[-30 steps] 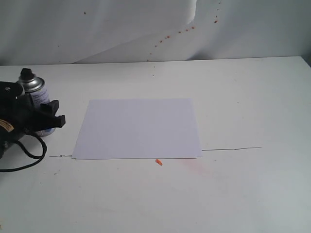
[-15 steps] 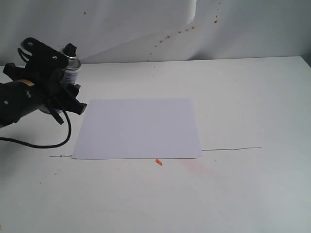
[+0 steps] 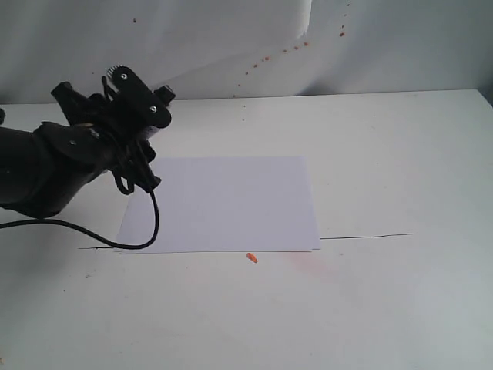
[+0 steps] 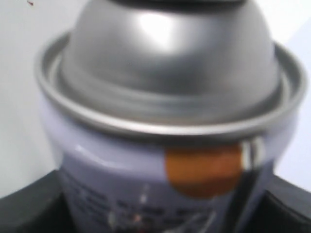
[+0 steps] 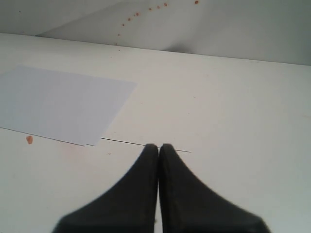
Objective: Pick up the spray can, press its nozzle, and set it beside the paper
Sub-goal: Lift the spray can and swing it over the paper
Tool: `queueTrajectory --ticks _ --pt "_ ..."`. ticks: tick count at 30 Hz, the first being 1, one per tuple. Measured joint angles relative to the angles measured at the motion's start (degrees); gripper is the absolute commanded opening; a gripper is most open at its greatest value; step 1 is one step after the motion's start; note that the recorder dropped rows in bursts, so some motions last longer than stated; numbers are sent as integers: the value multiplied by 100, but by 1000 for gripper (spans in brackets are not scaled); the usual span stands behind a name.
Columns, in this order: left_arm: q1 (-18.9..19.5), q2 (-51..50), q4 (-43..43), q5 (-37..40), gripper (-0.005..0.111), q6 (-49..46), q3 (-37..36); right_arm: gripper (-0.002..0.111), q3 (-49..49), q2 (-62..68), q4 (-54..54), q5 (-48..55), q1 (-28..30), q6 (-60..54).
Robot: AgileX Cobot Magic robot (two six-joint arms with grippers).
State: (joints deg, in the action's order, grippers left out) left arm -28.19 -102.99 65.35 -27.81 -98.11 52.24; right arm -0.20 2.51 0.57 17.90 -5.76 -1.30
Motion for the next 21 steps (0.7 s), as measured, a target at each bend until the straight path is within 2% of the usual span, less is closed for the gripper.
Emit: queueTrajectory --ticks 8,13,21 --pt "-454 -410 881 -261 0 -1408 460 0 0 0 0 0 0 0" --pt "-546 -665 1358 -550 0 -1985 674 0 0 0 0 0 0 0" --pt "-646 -1005 1632 -1064 0 -2159 727 0 0 0 0 0 0 0"
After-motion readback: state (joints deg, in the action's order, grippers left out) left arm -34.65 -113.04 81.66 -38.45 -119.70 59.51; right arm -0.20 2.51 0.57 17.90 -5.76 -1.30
